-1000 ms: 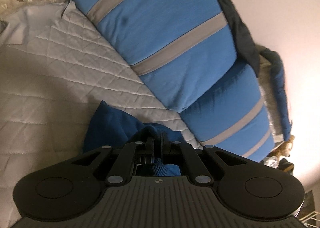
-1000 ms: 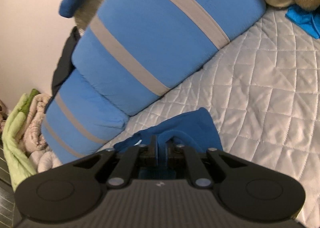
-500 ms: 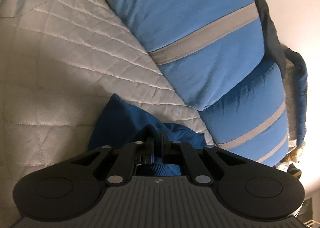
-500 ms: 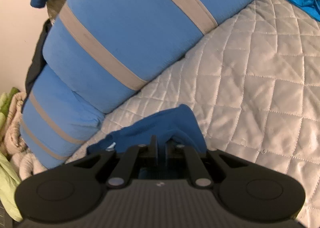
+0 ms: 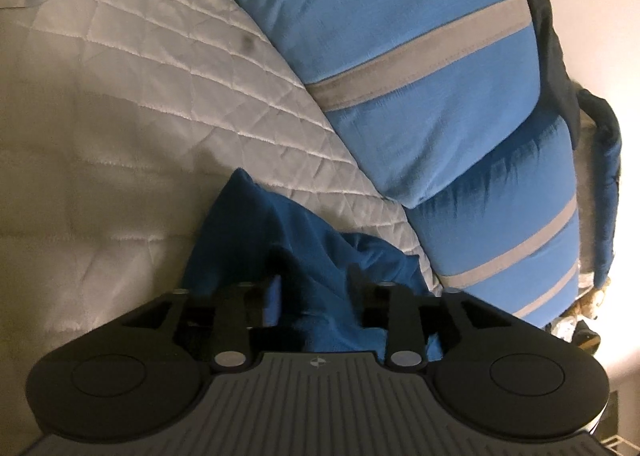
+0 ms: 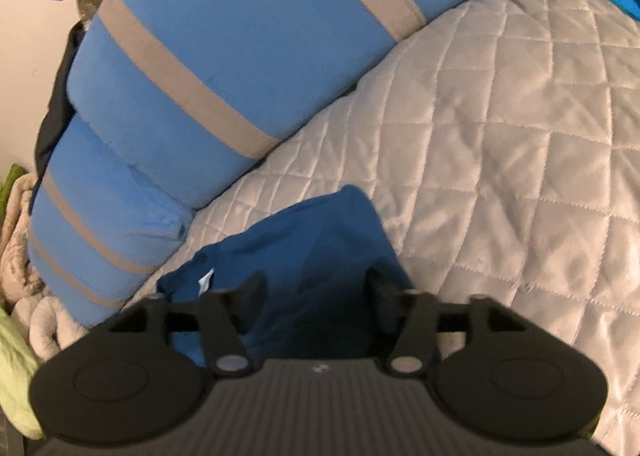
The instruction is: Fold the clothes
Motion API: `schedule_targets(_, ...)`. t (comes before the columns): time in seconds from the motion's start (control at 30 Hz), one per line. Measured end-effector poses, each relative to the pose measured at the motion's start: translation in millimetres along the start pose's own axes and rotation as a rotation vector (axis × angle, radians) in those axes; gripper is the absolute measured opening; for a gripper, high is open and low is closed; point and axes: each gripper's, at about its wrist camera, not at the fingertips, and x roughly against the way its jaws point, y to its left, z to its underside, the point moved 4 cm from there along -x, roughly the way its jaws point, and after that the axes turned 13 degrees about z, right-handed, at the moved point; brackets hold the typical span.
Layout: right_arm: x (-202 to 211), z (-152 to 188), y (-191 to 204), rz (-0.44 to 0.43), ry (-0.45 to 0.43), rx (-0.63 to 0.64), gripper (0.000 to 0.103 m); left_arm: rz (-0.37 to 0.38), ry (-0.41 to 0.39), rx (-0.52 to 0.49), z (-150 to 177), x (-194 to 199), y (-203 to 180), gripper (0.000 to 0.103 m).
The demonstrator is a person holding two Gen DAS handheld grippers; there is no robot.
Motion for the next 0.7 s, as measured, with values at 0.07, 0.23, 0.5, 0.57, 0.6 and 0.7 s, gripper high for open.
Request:
schedule_targets(0.07,2.8,3.6,0.8,-0.007,0.015,0.018,0.080,0.008,0.011,-0.008,2.4,5.2,-2.6,0.050)
schedule_targets(0.23,11.2,13.9,0.3,-0.017,0.056,0.069,0.082,0.005,0.059,-0.009,10.2,17.1,-2.6,0.057)
schedule_targets(0.5,19.4,25.0,-18.0,-0.029,0.101,0.015,0.081,0.002,0.164,-0.019,31.1,19.7,6.4,0.055)
schedule_targets(0.57,20.7,26.6,-19.1,-0.034,0.103,0.014,0.081,-0.002,0.172,-0.030,34.4,19.5,5.5,0.055)
schedule_targets(0.6,21.1,27.5,-18.7,-0.034,0.103,0.021,0.081,-0.006,0.179,-0.040,35.8,19.0,4.7,0.054)
schedule_targets(0.7,20.4,29.8,-16.8,-0.026,0.101,0.037,0.077,-0.030,0.215,-0.082,39.6,15.9,1.6,0.048)
